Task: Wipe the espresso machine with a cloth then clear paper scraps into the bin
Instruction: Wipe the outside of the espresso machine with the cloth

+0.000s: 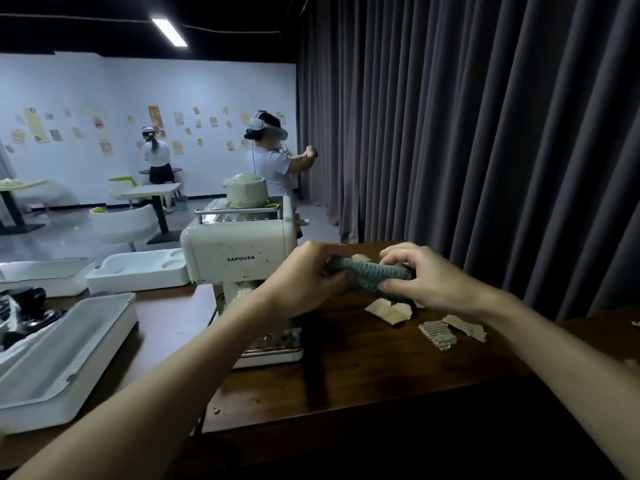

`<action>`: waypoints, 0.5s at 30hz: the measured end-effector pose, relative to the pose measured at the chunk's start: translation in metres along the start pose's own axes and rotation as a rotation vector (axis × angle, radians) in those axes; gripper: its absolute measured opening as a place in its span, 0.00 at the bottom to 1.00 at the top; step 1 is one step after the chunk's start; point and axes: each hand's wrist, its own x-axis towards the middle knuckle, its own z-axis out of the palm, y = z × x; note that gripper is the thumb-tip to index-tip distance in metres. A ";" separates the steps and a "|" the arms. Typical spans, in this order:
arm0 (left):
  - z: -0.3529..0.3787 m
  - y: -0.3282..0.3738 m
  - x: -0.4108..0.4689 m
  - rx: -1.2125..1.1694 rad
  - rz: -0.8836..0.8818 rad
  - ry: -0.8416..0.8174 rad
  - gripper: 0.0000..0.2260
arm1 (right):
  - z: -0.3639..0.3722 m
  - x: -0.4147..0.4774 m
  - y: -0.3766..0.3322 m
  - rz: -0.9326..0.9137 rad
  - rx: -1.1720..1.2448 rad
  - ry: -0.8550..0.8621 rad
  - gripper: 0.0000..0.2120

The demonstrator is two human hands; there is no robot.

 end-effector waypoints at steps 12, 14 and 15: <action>-0.031 -0.016 -0.026 -0.218 -0.310 0.485 0.11 | 0.073 0.023 -0.063 -0.024 0.521 0.387 0.19; -0.037 -0.014 -0.028 -0.321 -0.295 0.439 0.05 | 0.081 0.025 -0.075 -0.095 0.434 0.319 0.24; -0.040 -0.012 -0.030 -0.373 -0.287 0.411 0.04 | 0.085 0.027 -0.078 -0.132 0.388 0.308 0.25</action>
